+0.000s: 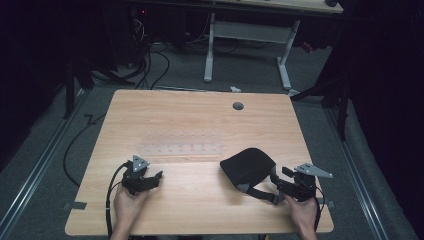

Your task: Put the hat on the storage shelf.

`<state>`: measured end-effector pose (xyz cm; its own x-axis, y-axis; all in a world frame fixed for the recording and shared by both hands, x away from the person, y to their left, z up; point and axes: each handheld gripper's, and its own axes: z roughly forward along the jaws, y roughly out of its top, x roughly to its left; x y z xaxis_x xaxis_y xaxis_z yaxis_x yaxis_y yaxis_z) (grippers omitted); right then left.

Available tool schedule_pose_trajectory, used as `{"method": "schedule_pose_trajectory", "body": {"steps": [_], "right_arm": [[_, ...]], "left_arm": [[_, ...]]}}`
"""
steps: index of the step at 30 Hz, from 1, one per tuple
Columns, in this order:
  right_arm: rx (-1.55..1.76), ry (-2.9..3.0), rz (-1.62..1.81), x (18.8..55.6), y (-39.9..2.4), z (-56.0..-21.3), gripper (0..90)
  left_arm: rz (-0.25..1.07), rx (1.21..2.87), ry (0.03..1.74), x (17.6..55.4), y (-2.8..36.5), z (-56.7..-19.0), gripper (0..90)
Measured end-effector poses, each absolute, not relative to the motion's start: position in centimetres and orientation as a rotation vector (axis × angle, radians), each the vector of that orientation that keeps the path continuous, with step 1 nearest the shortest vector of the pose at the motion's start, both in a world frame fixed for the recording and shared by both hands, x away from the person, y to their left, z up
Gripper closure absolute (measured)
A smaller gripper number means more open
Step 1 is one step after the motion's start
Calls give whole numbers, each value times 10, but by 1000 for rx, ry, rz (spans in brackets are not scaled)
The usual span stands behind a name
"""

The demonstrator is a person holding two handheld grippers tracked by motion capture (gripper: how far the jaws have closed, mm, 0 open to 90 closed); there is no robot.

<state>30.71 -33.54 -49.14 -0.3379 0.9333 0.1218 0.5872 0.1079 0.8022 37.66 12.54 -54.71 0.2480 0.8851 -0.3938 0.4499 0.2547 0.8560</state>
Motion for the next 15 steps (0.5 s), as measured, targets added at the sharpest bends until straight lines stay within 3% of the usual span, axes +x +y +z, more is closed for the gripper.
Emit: {"method": "schedule_pose_trajectory", "body": {"steps": [15], "right_arm": [[1529,2048,1159,329,-325,-503,408]], "left_arm": [[479,1369,1376,377,125,-547,328]]}}
